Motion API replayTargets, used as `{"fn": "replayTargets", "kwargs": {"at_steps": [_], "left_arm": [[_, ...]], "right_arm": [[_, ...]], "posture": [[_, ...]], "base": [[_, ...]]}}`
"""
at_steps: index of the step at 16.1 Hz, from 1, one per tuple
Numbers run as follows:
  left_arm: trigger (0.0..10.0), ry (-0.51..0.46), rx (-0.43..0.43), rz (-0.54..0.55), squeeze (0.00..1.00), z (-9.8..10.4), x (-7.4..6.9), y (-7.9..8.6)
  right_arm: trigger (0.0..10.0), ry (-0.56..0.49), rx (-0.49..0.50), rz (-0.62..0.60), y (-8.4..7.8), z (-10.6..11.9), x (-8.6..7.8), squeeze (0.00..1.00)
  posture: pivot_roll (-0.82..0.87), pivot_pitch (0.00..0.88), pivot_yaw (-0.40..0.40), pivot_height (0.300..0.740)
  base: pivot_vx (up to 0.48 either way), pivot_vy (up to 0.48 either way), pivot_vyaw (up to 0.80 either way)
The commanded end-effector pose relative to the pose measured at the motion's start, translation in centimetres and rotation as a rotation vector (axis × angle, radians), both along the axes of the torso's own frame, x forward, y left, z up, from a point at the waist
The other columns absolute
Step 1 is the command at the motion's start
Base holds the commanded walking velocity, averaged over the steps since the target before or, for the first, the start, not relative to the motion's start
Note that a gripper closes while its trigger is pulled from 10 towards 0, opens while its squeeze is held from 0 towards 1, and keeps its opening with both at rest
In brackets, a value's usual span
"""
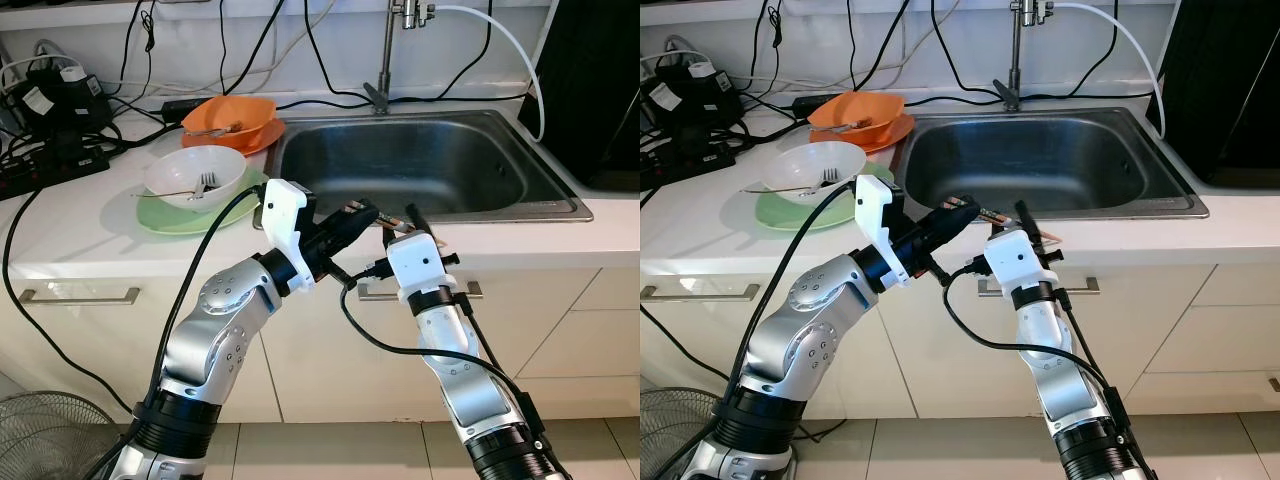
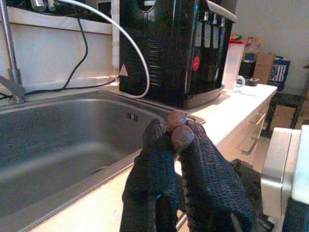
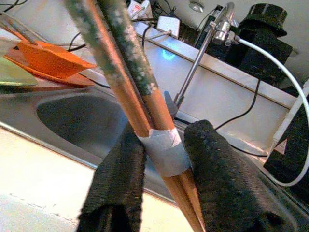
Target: Kitchen organization
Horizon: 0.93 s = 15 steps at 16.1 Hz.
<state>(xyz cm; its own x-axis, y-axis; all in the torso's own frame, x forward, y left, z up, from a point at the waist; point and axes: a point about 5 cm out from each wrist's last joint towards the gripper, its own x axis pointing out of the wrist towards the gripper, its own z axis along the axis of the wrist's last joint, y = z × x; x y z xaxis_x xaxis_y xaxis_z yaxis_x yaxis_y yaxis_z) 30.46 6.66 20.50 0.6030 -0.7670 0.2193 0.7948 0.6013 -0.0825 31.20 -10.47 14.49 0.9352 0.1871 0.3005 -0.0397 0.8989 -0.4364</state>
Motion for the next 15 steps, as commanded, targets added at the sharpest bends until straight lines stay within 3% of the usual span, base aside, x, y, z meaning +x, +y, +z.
{"fn": "replayTargets", "kwargs": {"at_steps": [1,4,5,15], "left_arm": [[10.0,-0.002,0.021,-0.010,0.00,-0.13,-0.21,-0.07],[10.0,-0.016,0.024,-0.001,0.00,-0.09,-0.18,-0.08],[10.0,-0.018,0.025,0.015,1.00,-0.15,-0.03,-0.02],[10.0,-0.019,0.032,0.006,1.00,-0.31,-0.07,-0.16]], "right_arm": [[0.0,-0.011,0.010,0.009,0.16,0.36,0.16,0.00],[0.0,-0.012,0.011,0.010,0.14,0.37,0.15,0.00],[0.0,-0.013,0.013,0.010,0.12,0.39,0.16,0.00],[0.0,-0.013,0.017,0.003,-0.10,0.42,0.23,0.00]], "posture": [[0.01,0.000,0.075,0.740],[0.01,0.000,0.074,0.740],[0.01,0.000,0.073,0.740],[0.01,0.000,0.070,0.740]], "base": [[0.000,0.000,0.00],[0.000,0.000,0.00],[0.000,0.000,0.00],[0.000,0.000,0.00]]}}
